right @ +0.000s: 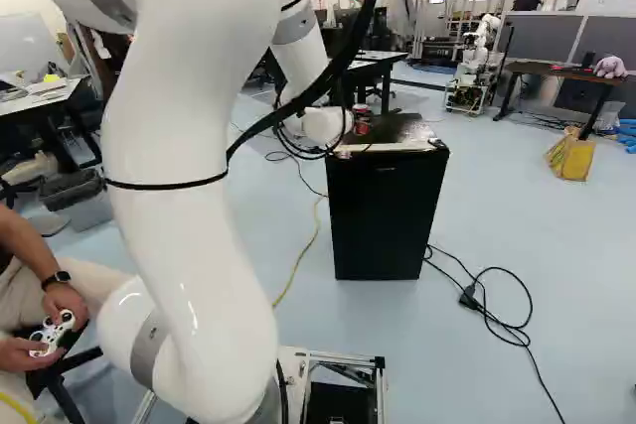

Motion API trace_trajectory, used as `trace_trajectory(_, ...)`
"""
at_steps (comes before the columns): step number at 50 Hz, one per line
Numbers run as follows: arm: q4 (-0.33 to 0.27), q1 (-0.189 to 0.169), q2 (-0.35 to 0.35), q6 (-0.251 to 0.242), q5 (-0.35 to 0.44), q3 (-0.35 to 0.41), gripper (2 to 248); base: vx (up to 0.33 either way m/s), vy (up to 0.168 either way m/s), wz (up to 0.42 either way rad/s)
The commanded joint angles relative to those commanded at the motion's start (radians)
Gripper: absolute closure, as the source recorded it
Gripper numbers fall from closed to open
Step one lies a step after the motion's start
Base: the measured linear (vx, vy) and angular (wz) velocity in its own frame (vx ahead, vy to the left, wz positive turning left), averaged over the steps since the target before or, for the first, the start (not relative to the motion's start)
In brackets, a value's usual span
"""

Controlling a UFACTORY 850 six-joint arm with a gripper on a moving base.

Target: Grab a drink from the fridge

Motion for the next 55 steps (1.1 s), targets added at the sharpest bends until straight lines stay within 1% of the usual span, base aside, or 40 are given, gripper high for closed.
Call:
trace_trajectory(15,0.000,0.040,0.094,0.000,0.016,0.124,153,0.000,0.000,0.000)
trace_trajectory(43,-0.001,0.129,0.305,0.000,0.051,0.405,153,0.000,0.000,0.000)
trace_trajectory(55,-0.001,0.161,0.379,0.000,0.063,0.504,153,0.000,0.000,0.000)
